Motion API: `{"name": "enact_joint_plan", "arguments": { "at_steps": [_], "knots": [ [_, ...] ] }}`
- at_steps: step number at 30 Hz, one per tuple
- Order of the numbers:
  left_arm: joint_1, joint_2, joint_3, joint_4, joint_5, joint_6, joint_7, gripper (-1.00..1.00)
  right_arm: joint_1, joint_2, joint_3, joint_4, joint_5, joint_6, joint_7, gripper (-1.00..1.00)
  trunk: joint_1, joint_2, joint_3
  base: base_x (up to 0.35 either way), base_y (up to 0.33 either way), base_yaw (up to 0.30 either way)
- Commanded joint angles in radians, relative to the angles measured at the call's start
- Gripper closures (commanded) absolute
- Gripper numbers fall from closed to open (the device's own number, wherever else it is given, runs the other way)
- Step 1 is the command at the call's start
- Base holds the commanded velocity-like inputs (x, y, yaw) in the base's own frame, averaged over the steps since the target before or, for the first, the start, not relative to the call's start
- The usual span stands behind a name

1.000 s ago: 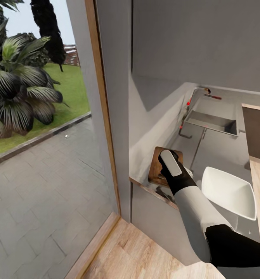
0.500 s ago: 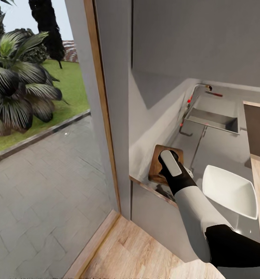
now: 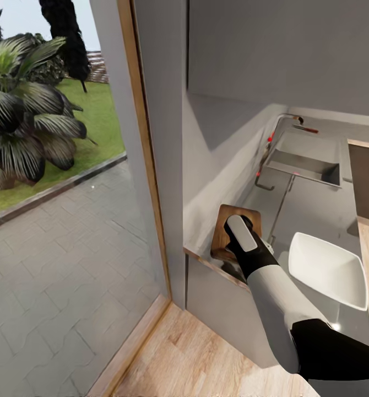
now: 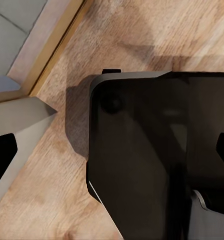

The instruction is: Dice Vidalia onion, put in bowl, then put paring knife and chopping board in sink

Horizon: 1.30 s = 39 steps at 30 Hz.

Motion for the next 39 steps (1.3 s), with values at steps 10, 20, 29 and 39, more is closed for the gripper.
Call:
{"name": "enact_joint_plan", "arguments": {
  "at_steps": [10,20,29,39],
  "knots": [
    [0.0,0.001,-0.006,-0.001,0.008,-0.002,0.007,-1.0,0.0,0.0,0.001,0.005,-0.005,0.011,0.001,-1.0,0.001,-0.002,-0.01,0.0,0.0,0.0],
    [0.001,0.001,-0.007,-0.001,0.008,-0.002,0.007,-1.0,0.0,0.0,0.003,0.005,-0.004,0.013,0.051,-1.0,0.001,-0.002,-0.01,0.0,0.0,0.0],
    [0.0,0.001,-0.008,0.003,0.008,-0.002,0.006,-1.0,0.0,0.0,0.003,0.016,-0.001,0.01,0.052,-1.0,0.001,-0.002,-0.01,0.0,0.0,0.0],
    [0.0,0.001,-0.008,0.006,0.008,-0.002,0.006,-1.0,0.0,0.0,0.001,0.023,-0.001,0.009,0.043,-1.0,0.001,-0.002,-0.01,0.0,0.0,0.0]
  ]
}}
